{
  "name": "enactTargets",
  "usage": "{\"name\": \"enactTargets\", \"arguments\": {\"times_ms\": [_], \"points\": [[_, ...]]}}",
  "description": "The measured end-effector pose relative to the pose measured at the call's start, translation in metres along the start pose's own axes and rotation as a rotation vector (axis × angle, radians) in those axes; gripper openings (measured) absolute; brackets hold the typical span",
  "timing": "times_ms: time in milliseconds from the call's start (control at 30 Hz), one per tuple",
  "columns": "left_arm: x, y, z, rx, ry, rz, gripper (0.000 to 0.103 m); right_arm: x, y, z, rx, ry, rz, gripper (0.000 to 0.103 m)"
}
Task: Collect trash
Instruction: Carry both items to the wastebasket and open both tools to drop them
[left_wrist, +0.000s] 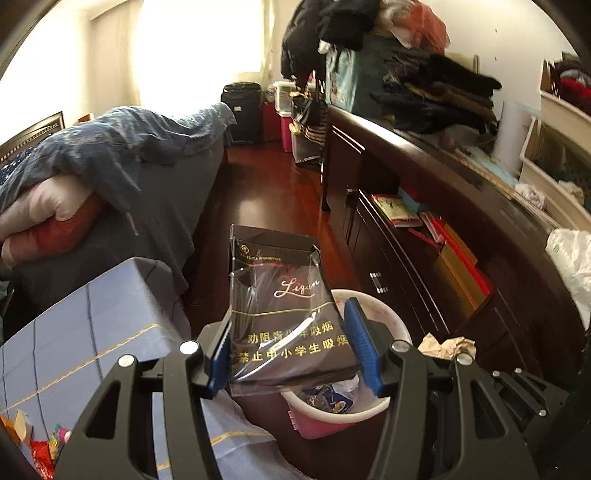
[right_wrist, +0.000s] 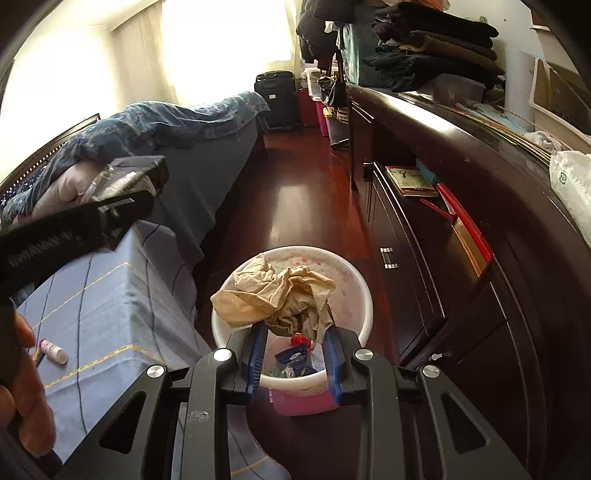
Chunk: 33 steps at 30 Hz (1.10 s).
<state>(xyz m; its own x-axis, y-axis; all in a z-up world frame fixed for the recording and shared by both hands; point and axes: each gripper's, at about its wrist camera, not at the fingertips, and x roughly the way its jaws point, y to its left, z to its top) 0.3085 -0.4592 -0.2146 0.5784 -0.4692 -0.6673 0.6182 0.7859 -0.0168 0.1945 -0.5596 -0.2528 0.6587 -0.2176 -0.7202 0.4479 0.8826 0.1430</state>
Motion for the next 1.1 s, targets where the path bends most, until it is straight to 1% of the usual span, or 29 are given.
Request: {"name": "enactTargets", "arguments": {"times_ms": [100,267,400,533,667,833,967,1000,1100], "points": [[0.02,-0.009,0.0,0.019,0.026,-0.012,0.056,0.011,-0.005,0.003,0.011,0.014,-0.002,0.028],[0.052,-0.015,-0.002,0.036,0.069,-0.02,0.056,0.041,-0.017,0.006,0.046,0.064,0.006,0.029],[0.077,-0.009,-0.006,0.016,0.113,-0.031,0.056,0.065,-0.019,0.006,0.05,0.103,-0.01,0.029],[0.106,-0.001,-0.01,-0.012,0.174,-0.041,0.056,0.091,-0.022,0.004,0.067,0.152,-0.013,0.029],[0.125,0.003,-0.012,-0.023,0.207,-0.048,0.056,0.106,-0.025,-0.001,0.075,0.176,-0.028,0.029],[0.14,0.004,-0.013,-0.037,0.231,-0.059,0.057,0.117,-0.029,-0.003,0.082,0.188,-0.045,0.03],[0.146,0.004,-0.013,-0.054,0.237,-0.075,0.059,0.118,-0.028,-0.001,0.07,0.178,-0.057,0.036],[0.146,0.004,-0.013,-0.055,0.234,-0.075,0.06,0.118,-0.028,0.0,0.065,0.173,-0.061,0.037],[0.143,0.004,-0.011,-0.062,0.222,-0.085,0.069,0.119,-0.027,0.002,0.058,0.167,-0.068,0.038]]}}
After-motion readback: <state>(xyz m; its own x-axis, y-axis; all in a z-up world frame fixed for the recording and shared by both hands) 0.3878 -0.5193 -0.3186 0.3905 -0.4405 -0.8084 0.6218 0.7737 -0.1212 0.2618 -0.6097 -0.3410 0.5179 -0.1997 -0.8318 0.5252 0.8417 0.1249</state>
